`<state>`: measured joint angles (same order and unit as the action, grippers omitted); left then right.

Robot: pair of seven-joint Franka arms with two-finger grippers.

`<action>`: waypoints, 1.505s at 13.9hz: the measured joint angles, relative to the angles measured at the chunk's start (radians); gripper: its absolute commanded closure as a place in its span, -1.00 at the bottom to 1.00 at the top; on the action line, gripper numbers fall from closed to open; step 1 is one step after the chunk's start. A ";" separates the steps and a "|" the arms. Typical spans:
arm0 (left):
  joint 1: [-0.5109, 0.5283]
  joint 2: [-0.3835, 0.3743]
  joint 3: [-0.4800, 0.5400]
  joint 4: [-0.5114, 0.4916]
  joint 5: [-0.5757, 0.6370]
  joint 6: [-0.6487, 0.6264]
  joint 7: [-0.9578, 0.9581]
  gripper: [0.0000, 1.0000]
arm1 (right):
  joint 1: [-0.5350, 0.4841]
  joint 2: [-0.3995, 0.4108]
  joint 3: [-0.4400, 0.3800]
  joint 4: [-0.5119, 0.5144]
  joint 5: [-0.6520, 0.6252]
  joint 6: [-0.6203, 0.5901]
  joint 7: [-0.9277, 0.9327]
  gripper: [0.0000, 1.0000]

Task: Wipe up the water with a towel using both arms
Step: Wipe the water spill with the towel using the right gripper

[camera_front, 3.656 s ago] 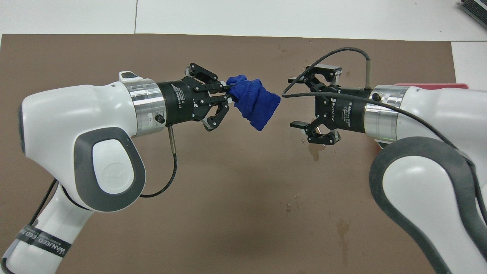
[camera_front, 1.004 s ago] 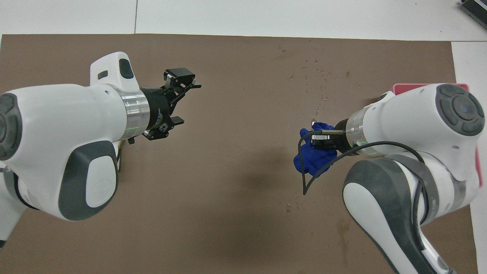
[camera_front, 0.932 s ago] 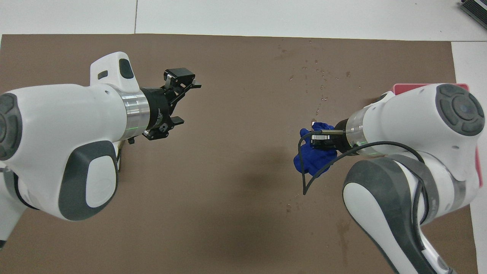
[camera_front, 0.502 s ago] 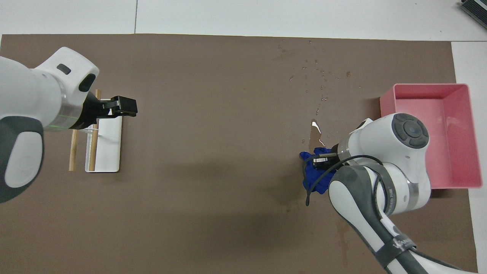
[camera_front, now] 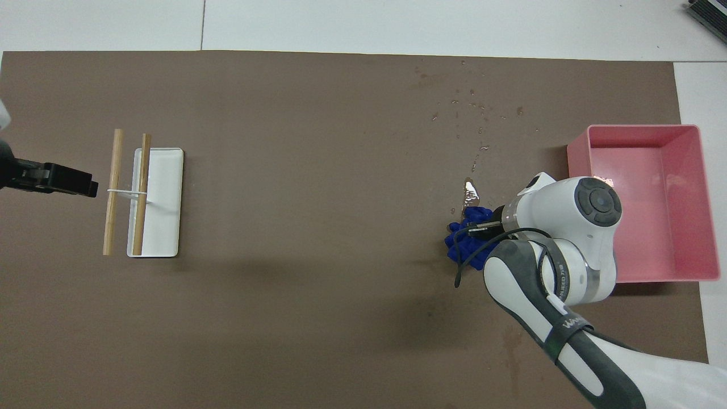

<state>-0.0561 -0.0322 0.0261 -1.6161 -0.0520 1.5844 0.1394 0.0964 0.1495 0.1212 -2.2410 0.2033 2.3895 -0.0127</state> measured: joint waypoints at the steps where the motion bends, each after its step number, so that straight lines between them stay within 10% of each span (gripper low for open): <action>1: 0.005 0.000 0.000 0.025 0.001 -0.032 0.013 -1.00 | 0.000 0.003 0.000 0.000 -0.020 0.019 -0.001 1.00; 21: 0.008 -0.004 -0.031 0.035 0.049 -0.066 0.037 -1.00 | 0.003 0.330 0.006 0.419 -0.321 0.150 -0.002 1.00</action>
<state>-0.0483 -0.0359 -0.0047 -1.5813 -0.0027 1.5182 0.1760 0.0990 0.4795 0.1275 -1.8217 -0.1175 2.5392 -0.0150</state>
